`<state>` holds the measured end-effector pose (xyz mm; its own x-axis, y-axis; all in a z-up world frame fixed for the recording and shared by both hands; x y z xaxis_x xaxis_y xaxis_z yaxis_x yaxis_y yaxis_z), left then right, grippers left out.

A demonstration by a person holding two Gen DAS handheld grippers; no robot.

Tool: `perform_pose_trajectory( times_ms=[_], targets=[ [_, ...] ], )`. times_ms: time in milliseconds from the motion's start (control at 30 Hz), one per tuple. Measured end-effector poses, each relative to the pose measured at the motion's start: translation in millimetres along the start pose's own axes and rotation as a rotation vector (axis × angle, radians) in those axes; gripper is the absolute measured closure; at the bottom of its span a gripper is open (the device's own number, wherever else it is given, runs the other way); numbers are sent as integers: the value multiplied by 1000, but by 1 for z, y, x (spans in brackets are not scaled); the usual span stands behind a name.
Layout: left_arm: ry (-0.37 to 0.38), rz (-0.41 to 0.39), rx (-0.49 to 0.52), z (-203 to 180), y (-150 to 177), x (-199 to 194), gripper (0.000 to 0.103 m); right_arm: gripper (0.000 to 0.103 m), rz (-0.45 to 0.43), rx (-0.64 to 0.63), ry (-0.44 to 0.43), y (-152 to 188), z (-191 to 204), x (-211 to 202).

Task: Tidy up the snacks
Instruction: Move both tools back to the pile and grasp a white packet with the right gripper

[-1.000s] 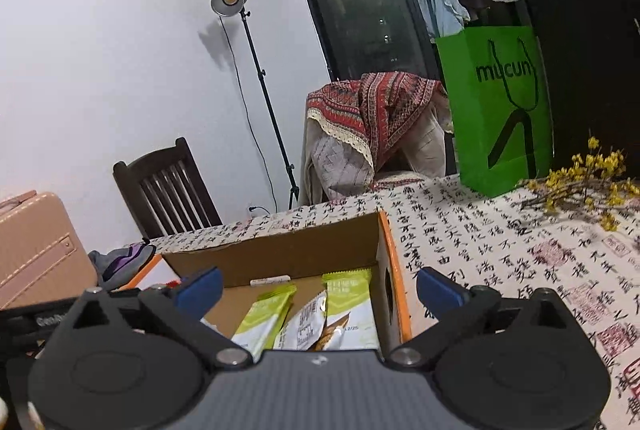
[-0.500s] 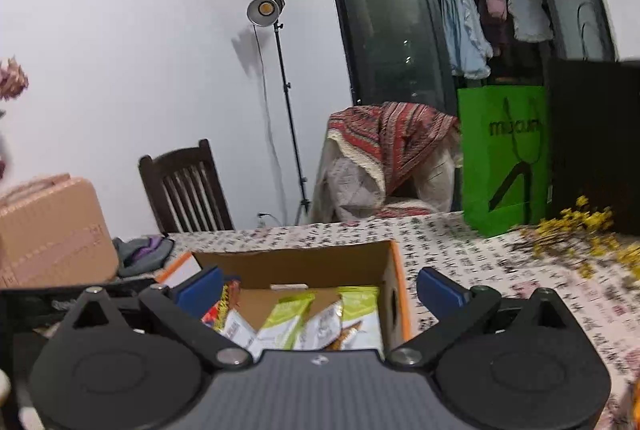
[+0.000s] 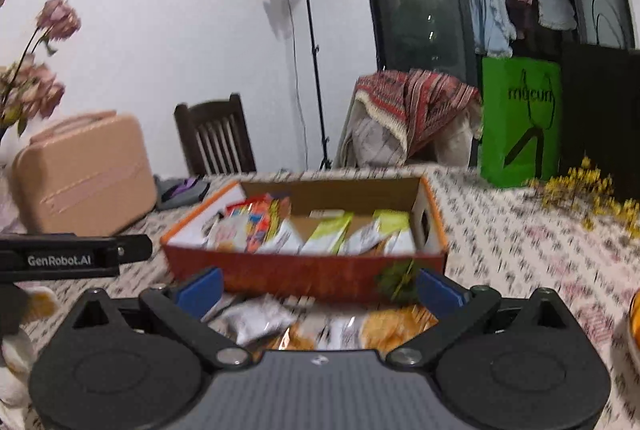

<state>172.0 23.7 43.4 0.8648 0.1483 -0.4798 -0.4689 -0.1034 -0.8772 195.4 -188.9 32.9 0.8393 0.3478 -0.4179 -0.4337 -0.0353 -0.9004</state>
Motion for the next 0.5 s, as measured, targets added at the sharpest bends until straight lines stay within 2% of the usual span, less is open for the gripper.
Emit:
perform_pose_trajectory(
  times_ms=[267, 367, 433, 500],
  targets=[
    [-47, 67, -24, 30, 33, -5, 0, 5, 104, -2, -47, 38, 29, 7],
    [-69, 87, -41, 43, 43, -6, 0, 10, 152, -21, -68, 52, 42, 16],
    [-85, 105, -50, 51, 50, -4, 0, 21, 189, -23, -80, 60, 49, 25],
    [-99, 125, -56, 57, 55, -2, 0, 23, 220, -31, -74, 67, 56, 32]
  ],
)
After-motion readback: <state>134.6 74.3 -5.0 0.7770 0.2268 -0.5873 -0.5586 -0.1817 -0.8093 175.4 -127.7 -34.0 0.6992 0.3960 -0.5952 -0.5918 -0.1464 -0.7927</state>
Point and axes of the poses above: each gripper's, at about its wrist camera, not at the fingertips, and x roughly the way its jaws point, z to its left, y to its underside, the point moved 1 cm from there along x, roughly the way its jaws point, and after that the axes turned 1 degree about -x, right-handed, at the moved point
